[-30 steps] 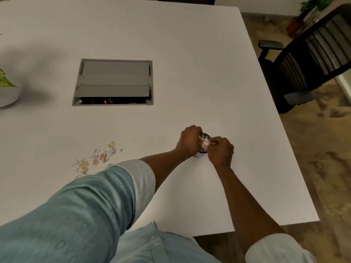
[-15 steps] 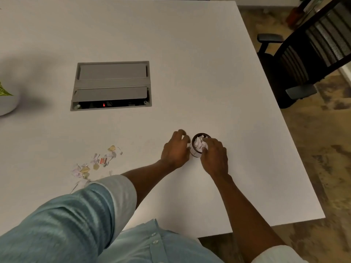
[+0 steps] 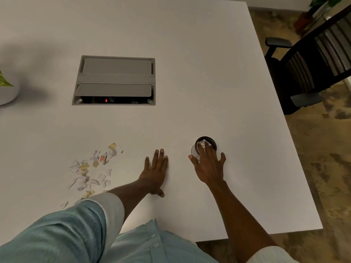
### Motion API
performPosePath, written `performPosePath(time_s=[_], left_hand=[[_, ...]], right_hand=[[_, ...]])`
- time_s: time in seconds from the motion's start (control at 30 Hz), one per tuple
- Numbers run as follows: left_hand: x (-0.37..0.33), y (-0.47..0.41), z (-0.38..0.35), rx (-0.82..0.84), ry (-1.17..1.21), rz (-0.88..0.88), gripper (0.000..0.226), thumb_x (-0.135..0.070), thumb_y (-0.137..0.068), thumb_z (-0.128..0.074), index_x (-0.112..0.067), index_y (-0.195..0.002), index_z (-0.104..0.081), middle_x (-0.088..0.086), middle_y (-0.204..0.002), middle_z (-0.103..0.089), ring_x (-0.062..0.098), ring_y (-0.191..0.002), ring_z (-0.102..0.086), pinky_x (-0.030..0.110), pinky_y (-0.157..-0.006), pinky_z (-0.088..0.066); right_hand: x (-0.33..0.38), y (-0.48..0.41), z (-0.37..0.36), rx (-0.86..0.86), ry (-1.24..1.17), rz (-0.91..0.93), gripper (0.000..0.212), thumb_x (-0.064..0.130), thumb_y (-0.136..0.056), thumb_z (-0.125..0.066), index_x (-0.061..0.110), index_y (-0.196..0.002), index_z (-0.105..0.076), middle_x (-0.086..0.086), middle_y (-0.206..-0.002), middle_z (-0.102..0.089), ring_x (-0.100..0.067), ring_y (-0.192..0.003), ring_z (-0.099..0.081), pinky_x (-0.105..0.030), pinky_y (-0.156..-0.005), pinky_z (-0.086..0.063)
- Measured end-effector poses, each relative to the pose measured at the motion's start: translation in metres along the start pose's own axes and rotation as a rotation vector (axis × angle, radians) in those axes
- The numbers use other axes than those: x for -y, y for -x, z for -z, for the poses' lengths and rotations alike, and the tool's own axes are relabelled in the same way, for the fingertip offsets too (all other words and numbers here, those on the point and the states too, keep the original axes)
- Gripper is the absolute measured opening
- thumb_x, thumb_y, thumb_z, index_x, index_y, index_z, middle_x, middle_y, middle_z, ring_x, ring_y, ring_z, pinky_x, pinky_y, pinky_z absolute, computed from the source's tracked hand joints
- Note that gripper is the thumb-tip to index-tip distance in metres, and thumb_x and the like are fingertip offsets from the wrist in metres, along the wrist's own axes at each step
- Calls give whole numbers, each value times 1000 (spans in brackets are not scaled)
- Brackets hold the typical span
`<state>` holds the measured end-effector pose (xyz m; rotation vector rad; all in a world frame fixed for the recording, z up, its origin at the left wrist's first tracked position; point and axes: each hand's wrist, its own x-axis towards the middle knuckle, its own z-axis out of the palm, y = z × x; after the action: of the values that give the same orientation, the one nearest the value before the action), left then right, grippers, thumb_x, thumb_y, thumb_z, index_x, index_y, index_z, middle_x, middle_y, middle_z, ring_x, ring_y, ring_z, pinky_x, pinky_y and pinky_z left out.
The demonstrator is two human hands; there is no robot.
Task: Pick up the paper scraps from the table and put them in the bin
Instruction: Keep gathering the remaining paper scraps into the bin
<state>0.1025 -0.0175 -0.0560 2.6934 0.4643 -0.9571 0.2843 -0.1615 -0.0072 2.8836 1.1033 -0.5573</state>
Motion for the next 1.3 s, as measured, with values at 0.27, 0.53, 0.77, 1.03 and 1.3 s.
performPosePath(time_s=[0.27, 0.53, 0.77, 1.03, 1.3], left_hand=[[1, 2, -4, -59, -50, 19, 152, -69, -72, -82, -1, -160, 22, 28, -162, 38, 48, -152, 32, 70, -125, -3], [16, 25, -4, -73, 79, -6, 106, -28, -94, -74, -2, -165, 1, 18, -171, 24, 35, -160, 20, 55, -131, -12], [34, 65, -27, -251, 132, 9, 59, -31, -98, -61, -3, -148, -46, 22, -165, -29, 37, -155, -26, 49, -129, -18], [79, 146, -85, -540, 307, 206, 42, -37, -100, -60, -7, -129, -62, 13, -143, -57, 34, -131, -53, 43, -108, -43], [110, 230, -152, -549, 502, 524, 74, -64, -93, -60, -9, -142, -53, 17, -158, -42, 36, -145, -40, 46, -114, -40]], right_hand=[[1, -14, 5, 113, 41, -8, 72, 70, -99, -23, 27, -157, -28, 0, -166, -29, -22, -153, -28, -66, -120, -11], [11, 3, 15, -132, 2, -13, 51, 47, -99, -53, 18, -141, -52, -6, -149, -54, -29, -139, -46, -57, -117, -28], [49, 29, 17, -334, 23, 137, 46, 26, -85, -72, 10, -127, -62, -19, -133, -57, -40, -128, -49, -56, -105, -39], [134, 86, -30, 22, -184, 479, 42, 26, -89, -68, 19, -130, -58, -2, -128, -54, -24, -124, -51, -42, -90, -56], [186, 125, -88, 443, -151, 536, 71, 44, -89, -70, 23, -148, -38, -4, -142, -41, -23, -130, -48, -42, -101, -50]])
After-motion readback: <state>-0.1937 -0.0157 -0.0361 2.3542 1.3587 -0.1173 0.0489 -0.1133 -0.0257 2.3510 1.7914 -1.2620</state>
